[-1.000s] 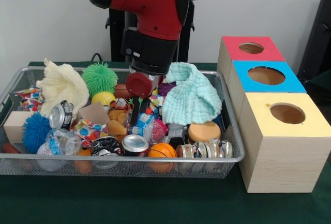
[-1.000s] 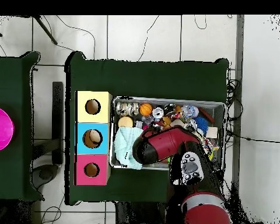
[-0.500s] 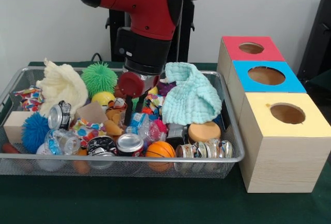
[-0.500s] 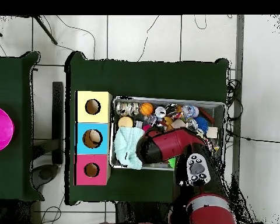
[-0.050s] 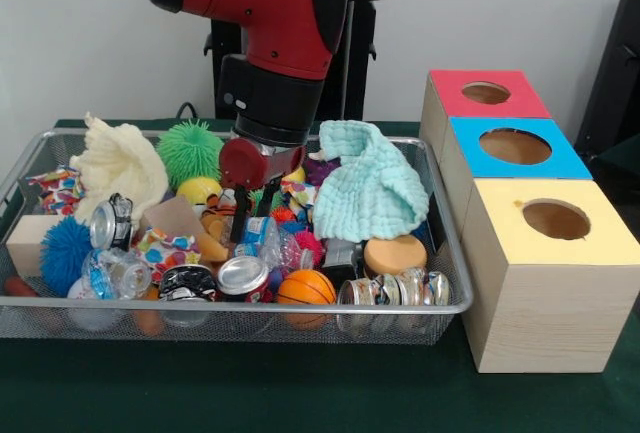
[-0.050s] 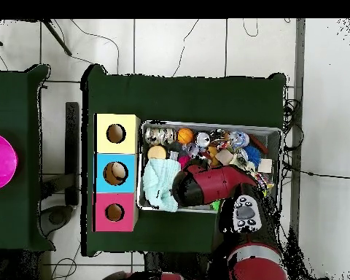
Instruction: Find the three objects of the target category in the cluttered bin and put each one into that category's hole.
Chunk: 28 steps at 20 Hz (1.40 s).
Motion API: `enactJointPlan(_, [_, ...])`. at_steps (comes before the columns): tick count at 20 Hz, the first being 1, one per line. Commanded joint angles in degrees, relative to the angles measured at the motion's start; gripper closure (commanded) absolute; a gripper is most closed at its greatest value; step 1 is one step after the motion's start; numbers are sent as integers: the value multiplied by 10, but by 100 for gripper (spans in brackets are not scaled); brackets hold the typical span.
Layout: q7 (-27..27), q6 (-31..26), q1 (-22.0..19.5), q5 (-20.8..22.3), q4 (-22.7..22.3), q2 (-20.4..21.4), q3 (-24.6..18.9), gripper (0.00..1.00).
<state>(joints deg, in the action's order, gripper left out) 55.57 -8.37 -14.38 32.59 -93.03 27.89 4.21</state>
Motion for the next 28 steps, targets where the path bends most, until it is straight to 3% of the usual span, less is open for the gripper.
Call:
enactJointPlan(1, [202,28,15,-49,-2,-85,52,100])
enactJointPlan(17, [178,71,17,-113,-38,-88,69,100])
enactJointPlan(26, [161,70,-2,-109,-61,-69,48,100])
enactJointPlan(27, [161,95,-34,-101,-86,-53,6,100])
enactJointPlan(28, [167,96,-31,-104,-102,-38,6,100])
